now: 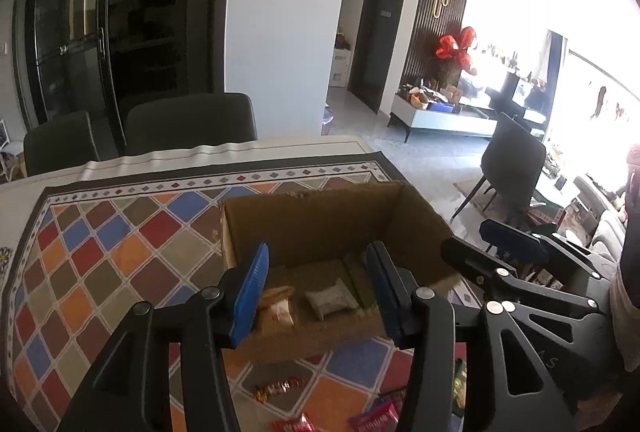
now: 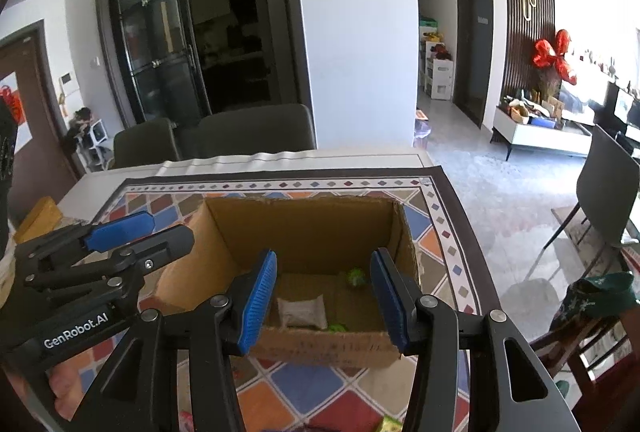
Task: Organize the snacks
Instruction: 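Open both tools to drop the lollipops into the box, then move both open tools back down to the red candy bags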
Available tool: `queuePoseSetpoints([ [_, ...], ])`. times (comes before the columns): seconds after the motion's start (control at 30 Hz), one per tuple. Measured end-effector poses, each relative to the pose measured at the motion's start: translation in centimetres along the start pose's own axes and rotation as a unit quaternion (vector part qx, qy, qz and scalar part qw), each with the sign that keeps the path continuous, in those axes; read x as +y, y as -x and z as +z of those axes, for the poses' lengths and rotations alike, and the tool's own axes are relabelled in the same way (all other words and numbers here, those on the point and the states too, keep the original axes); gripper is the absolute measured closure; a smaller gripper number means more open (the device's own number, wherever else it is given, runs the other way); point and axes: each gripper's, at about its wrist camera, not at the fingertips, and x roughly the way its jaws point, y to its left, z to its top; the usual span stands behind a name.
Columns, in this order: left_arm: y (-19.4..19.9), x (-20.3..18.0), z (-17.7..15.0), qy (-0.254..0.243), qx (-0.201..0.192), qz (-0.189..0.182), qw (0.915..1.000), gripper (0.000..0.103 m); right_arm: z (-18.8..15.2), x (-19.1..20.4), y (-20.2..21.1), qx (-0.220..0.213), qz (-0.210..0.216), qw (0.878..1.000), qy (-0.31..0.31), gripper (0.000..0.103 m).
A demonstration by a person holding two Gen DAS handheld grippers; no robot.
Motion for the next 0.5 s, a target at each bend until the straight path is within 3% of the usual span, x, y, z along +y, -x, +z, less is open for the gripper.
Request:
queuePoseSetpoints([
  [0.17,2.6,-0.1,-2.1,0.015,-0.006,-0.016,0.9998,0.051,-1.5,0.8,2.2,-0.003,0.013,1.000,0.001,0.053],
  [0.5,6.4,0.2,-5.3,0.037,-0.018,-0.011,0.9991,0.050,-4.7,2.2,5.6,-0.018,0.022,0.999,0.017,0.053],
])
